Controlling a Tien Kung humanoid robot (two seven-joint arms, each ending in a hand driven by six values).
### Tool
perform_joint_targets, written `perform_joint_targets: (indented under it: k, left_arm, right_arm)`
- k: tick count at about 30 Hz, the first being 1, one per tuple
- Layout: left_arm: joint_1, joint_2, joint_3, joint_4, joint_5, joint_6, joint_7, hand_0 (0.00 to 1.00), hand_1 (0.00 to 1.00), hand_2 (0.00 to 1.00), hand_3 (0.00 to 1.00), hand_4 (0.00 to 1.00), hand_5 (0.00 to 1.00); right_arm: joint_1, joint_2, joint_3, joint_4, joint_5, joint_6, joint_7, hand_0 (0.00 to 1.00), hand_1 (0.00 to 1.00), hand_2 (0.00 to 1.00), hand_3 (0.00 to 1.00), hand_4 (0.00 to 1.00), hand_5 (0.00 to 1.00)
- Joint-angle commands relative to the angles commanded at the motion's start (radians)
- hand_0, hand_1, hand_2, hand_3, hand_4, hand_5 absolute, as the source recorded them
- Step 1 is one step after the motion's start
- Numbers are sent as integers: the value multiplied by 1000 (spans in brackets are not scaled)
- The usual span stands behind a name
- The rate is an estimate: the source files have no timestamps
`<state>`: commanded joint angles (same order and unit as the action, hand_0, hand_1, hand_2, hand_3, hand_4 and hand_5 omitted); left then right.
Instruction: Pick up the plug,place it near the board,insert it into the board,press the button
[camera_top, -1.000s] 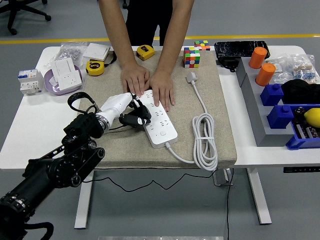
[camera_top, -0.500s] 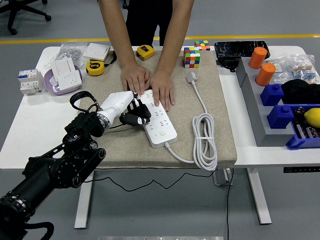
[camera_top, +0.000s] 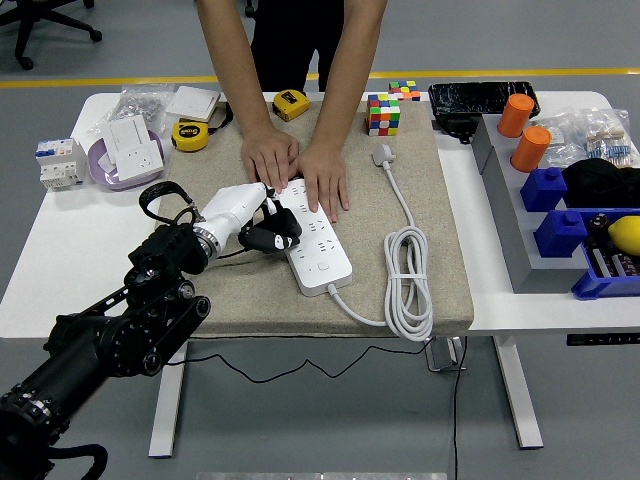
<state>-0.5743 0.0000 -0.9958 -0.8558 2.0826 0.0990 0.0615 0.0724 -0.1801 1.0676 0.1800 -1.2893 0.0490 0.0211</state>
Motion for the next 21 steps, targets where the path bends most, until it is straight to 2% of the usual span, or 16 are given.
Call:
perform_joint_targets:
  k: [9,15,18,21]
  left_arm:
    - [19,2,-48,-15,-189,-4,-30,283,157,222,404,664,186]
    - [51,5,-125,-36,-317,15,-55,287,165,225,402,666,193]
    - [61,23,-158,-38,-307,25,-57,293,173,230,406,668,202]
    - [72,48,-189,-34,-252,32,-53,293,173,230,406,668,202]
  right_arm:
    - [-2,0,0,0,1,0,0,920,840,788,817,998,832]
    - [-4,2,-2,0,4,0,1,920,840,787,817,998,832]
    - [-7,2,-1,0,4,1,1,920,840,787,817,998,833]
    - [-10,2,4,0,0,1,0,920,840,787,817,998,833]
